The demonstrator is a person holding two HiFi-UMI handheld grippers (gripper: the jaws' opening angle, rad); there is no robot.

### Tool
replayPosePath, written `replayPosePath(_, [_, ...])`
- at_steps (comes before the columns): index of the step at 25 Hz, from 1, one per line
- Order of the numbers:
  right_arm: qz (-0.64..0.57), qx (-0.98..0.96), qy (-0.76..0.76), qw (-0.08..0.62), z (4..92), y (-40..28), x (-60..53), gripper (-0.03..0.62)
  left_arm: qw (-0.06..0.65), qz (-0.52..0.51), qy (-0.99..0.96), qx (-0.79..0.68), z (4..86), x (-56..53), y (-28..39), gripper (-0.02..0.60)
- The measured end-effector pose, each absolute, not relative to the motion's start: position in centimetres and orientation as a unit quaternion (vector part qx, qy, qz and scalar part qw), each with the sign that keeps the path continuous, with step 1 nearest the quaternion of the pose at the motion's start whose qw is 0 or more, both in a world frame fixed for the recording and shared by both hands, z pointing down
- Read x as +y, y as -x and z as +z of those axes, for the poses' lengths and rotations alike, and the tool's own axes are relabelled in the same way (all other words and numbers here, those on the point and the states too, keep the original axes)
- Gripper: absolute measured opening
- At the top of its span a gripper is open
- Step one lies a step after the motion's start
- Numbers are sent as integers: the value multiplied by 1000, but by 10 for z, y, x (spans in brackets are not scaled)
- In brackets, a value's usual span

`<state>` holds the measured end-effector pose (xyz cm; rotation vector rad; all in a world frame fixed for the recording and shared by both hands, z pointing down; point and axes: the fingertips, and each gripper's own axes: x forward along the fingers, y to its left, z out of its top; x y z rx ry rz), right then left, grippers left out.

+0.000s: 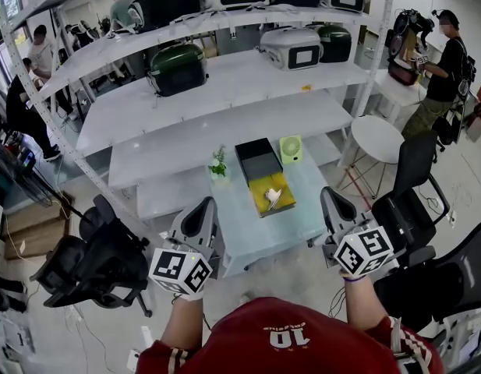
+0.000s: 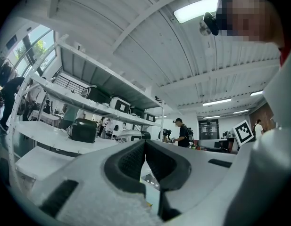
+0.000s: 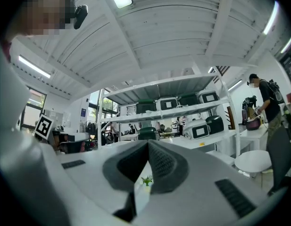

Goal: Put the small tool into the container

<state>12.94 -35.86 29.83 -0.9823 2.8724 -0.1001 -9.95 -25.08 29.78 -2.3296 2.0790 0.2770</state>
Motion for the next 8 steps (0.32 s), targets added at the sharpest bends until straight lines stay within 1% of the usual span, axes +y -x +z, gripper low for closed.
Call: replayPosePath(8, [-30, 945, 320, 50, 295, -127, -362, 3, 2, 86, 744, 662, 295, -255, 100, -5])
